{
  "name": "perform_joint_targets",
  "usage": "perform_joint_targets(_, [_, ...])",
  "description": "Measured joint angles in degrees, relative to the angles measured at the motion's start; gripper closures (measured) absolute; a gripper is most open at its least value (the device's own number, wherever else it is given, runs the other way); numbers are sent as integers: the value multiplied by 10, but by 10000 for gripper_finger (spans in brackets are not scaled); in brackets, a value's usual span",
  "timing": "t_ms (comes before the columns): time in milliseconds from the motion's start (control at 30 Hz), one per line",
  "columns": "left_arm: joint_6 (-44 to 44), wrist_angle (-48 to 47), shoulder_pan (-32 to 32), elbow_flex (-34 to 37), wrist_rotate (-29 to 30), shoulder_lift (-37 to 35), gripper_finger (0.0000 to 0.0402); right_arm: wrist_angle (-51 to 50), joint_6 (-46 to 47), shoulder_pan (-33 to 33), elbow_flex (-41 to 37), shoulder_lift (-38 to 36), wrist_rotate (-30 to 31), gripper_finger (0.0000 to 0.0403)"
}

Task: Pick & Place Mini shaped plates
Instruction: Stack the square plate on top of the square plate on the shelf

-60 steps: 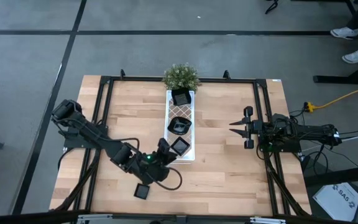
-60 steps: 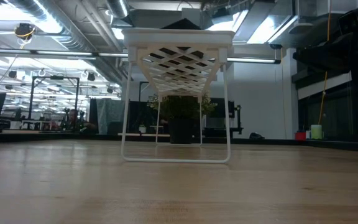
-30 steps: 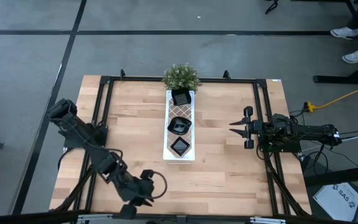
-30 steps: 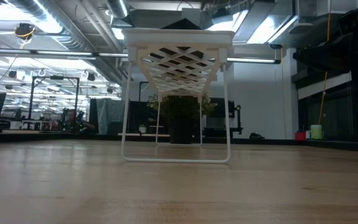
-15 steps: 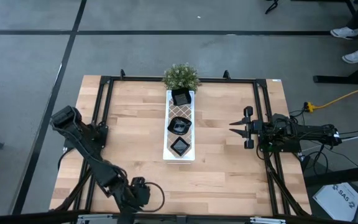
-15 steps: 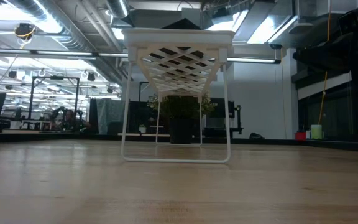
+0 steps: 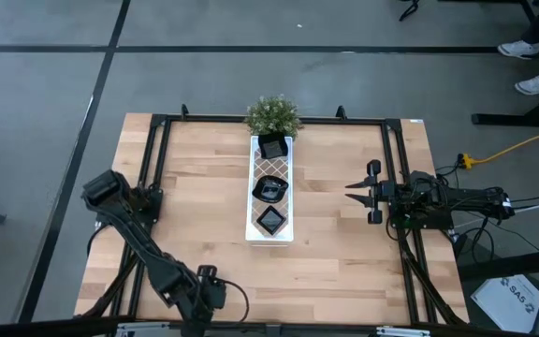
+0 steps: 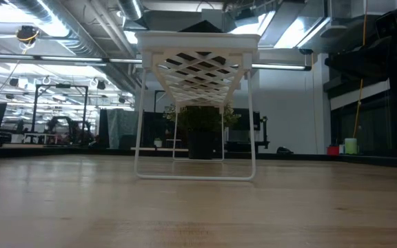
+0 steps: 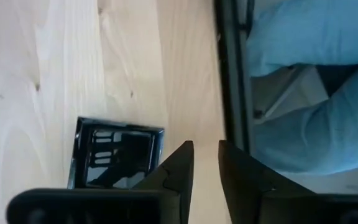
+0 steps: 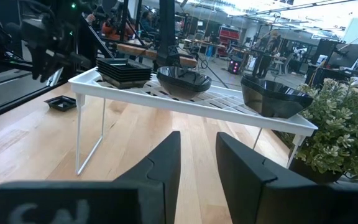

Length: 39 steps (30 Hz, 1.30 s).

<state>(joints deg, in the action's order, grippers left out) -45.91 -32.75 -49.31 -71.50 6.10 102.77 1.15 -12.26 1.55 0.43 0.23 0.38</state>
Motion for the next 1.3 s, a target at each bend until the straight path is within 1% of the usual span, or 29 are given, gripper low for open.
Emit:
perform_joint_targets(233, [2, -42, -6, 0, 2, 27, 309, 0, 0, 0, 0, 0, 0, 301])
perform_joint_targets(433, [36, -44, -9, 0, 5, 49, 292, 0, 0, 0, 0, 0, 0, 301])
perform_joint_targets(700, [38, -48, -11, 0, 21, 69, 290, 0, 0, 0, 0, 0, 0, 301])
perform_joint_targets(1033, [45, -58, -13, 0, 40, 81, 312, 0, 0, 0, 0, 0, 0, 301])
perform_joint_targets(1167, [38, -59, -13, 0, 47, 81, 338, 0, 0, 0, 0, 0, 0, 301])
perform_joint_targets(1300, [36, -59, -13, 0, 49, 81, 376, 0, 0, 0, 0, 0, 0, 301])
